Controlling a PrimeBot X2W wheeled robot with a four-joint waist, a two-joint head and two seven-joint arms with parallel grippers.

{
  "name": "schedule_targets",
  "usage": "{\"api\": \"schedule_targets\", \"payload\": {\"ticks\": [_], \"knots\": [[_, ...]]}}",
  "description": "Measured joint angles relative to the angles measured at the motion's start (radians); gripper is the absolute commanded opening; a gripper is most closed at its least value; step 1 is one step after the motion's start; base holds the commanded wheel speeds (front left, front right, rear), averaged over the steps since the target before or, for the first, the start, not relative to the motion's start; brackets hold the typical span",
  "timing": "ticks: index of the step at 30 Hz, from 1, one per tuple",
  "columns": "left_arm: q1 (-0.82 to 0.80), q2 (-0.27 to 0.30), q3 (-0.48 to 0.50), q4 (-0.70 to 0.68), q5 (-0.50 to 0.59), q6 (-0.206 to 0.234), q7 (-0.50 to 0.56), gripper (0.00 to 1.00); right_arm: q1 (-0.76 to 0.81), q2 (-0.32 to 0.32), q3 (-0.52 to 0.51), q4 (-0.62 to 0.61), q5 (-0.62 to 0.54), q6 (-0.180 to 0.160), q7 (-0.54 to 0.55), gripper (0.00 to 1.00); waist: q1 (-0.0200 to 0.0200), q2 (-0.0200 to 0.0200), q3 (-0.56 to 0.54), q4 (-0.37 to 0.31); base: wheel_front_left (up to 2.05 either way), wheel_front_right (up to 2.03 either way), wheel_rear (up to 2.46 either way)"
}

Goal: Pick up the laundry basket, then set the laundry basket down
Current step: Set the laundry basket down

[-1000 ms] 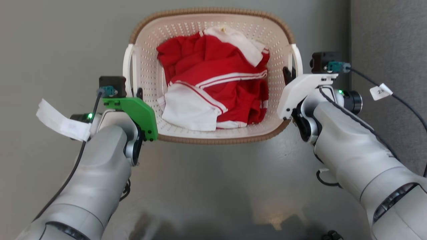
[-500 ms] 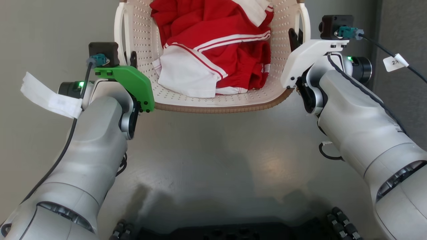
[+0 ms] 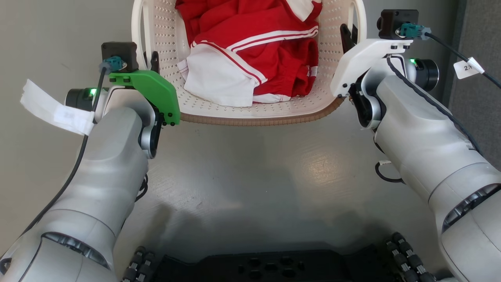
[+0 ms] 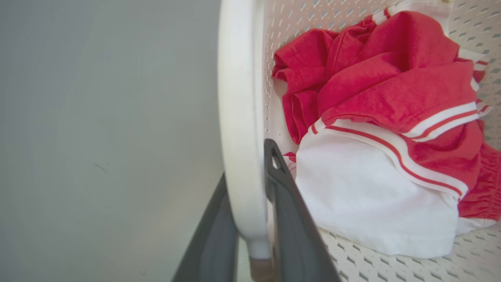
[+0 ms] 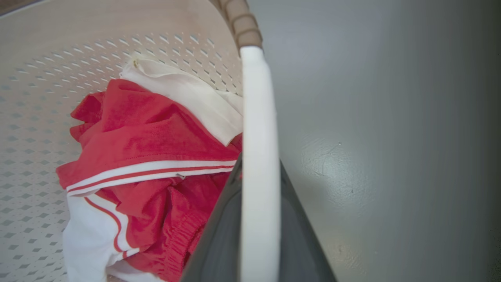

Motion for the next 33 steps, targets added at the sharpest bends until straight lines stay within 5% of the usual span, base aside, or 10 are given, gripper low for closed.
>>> {"api": "schedule_targets", "payload": {"ticks": [20, 24, 25, 27, 30, 33], "knots": [[-0.016, -0.001, -0.024, 0.019, -0.002, -0.009, -0.012, 0.00, -0.003, 0.001, 0.003, 0.016, 0.000, 0.002, -0.009, 0.00, -0.0001, 0.0000, 0.027, -0.004, 0.00, 0.00, 0.00], [-0.016, -0.003, -0.025, 0.025, -0.007, -0.009, -0.011, 0.44, -0.006, 0.002, 0.006, 0.023, 0.000, 0.002, -0.012, 0.53, -0.0001, 0.0000, 0.027, -0.003, 0.00, 0.00, 0.00], [-0.016, -0.002, -0.025, 0.028, -0.007, -0.008, -0.012, 0.47, -0.008, 0.001, 0.007, 0.025, 0.000, 0.002, -0.014, 0.75, -0.0001, 0.0000, 0.027, -0.003, 0.00, 0.00, 0.00], [-0.016, 0.005, -0.025, 0.031, -0.007, -0.008, -0.012, 0.58, -0.016, 0.000, 0.007, 0.027, 0.000, 0.002, -0.017, 1.00, -0.0001, 0.0000, 0.027, -0.002, 0.00, 0.00, 0.00], [-0.016, 0.005, -0.025, 0.031, -0.010, -0.008, -0.012, 0.87, -0.020, -0.001, 0.007, 0.031, -0.001, 0.002, -0.018, 1.00, 0.0000, 0.0000, 0.025, -0.001, 0.00, 0.00, 0.00], [-0.016, 0.005, -0.025, 0.034, -0.011, -0.008, -0.012, 0.96, -0.020, -0.001, 0.008, 0.033, -0.001, 0.002, -0.018, 1.00, -0.0001, 0.0000, 0.022, 0.001, 0.00, 0.00, 0.00]]}}
